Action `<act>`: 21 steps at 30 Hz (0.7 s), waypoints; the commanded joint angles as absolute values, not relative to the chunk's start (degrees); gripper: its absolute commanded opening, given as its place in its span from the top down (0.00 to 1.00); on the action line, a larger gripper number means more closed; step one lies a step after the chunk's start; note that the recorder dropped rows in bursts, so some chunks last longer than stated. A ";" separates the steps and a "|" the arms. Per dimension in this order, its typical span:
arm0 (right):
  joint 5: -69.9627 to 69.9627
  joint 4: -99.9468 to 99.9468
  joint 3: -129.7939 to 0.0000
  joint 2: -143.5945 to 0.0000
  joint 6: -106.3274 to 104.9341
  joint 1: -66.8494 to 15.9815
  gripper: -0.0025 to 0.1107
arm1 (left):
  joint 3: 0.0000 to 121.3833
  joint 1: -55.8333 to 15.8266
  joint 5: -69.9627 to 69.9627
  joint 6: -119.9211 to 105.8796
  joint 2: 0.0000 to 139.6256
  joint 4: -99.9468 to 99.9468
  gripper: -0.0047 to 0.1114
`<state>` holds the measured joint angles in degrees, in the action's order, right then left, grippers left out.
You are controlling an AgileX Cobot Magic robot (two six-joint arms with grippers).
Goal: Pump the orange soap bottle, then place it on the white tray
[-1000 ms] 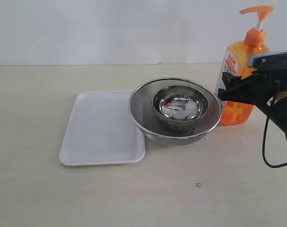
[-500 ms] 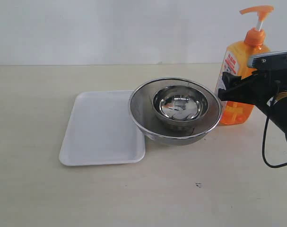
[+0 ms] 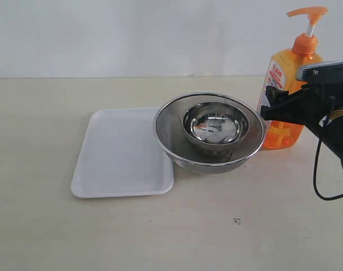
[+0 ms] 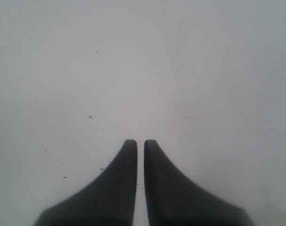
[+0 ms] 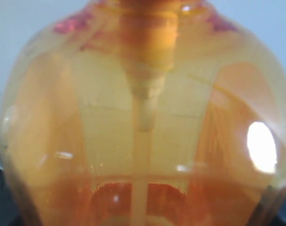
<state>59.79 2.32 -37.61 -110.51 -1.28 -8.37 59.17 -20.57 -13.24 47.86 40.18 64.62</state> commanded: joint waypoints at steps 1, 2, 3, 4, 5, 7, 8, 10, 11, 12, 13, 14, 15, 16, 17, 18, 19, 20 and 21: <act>61.90 2.09 -37.83 -110.13 -1.37 -7.94 0.98 | 58.97 -20.44 -13.57 47.66 39.81 64.21 0.92; 61.90 2.09 -37.83 -110.13 -1.37 -7.94 0.98 | 58.97 -20.44 -13.57 47.66 39.81 64.21 0.92; 61.90 2.09 -37.83 -110.13 -1.37 -7.94 0.98 | 58.97 -20.44 -13.57 47.66 39.81 64.21 0.92; 61.90 2.09 -37.83 -110.13 -1.37 -7.94 0.98 | 58.97 -20.44 -13.57 47.66 39.81 64.21 0.92; 61.90 2.09 -37.83 -110.13 -1.37 -7.94 0.98 | 58.97 -20.44 -13.57 47.66 39.81 64.21 0.92; 61.90 2.09 -37.83 -110.13 -1.37 -7.94 0.98 | 58.97 -20.44 -13.81 47.66 39.81 64.21 0.92; 61.90 2.09 -37.83 -110.13 -1.37 -7.94 0.98 | 58.97 -20.44 -13.93 47.66 39.81 63.71 0.92; 61.90 2.09 -37.83 -110.13 -1.37 -7.94 0.98 | 57.98 -20.44 -13.93 47.66 39.81 63.44 0.92; 61.90 2.09 -37.83 -110.13 -1.37 -7.94 0.98 | 56.85 -20.44 -14.24 47.66 39.81 63.44 0.92; 61.90 2.09 -37.83 -110.13 -1.37 -7.94 0.98 | 56.04 -20.44 -14.79 47.66 39.81 63.60 0.92; 61.90 2.09 -37.83 -110.13 -1.37 -7.94 0.98 | 54.97 -20.44 -15.20 47.66 39.81 63.60 0.92; 61.90 2.09 -37.83 -110.13 -1.37 -7.94 0.98 | 54.31 -20.44 -15.20 47.66 39.81 63.60 0.92; 61.90 2.09 -37.83 -110.13 -1.37 -7.94 0.98 | 53.68 -20.44 -15.20 47.66 39.81 63.60 0.92; 61.90 2.09 -37.83 -110.13 -1.37 -7.94 0.98 | 53.05 -20.44 -15.05 47.66 39.81 63.60 0.92; 61.90 2.09 -37.83 -110.13 -1.37 -7.94 0.98 | 51.80 -20.44 -15.05 47.66 39.81 62.77 0.92; 61.90 2.09 -37.83 -110.13 -1.37 -7.94 0.98 | 51.23 -20.44 -15.05 47.66 39.81 62.51 0.92; 61.90 2.09 -37.83 -110.13 -1.37 -7.94 0.98 | 50.45 -20.44 -15.05 47.66 39.81 62.34 0.92; 61.90 2.09 -37.83 -110.13 -1.37 -7.94 0.98 | 49.61 -20.44 -15.05 47.66 39.71 62.34 0.92; 61.90 2.09 -37.83 -110.13 -1.37 -7.94 0.98 | 48.79 -20.44 -15.05 47.66 39.45 62.34 0.92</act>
<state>59.79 2.32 -37.61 -110.51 -1.18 -8.37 50.60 -20.57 -14.63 47.75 40.18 63.26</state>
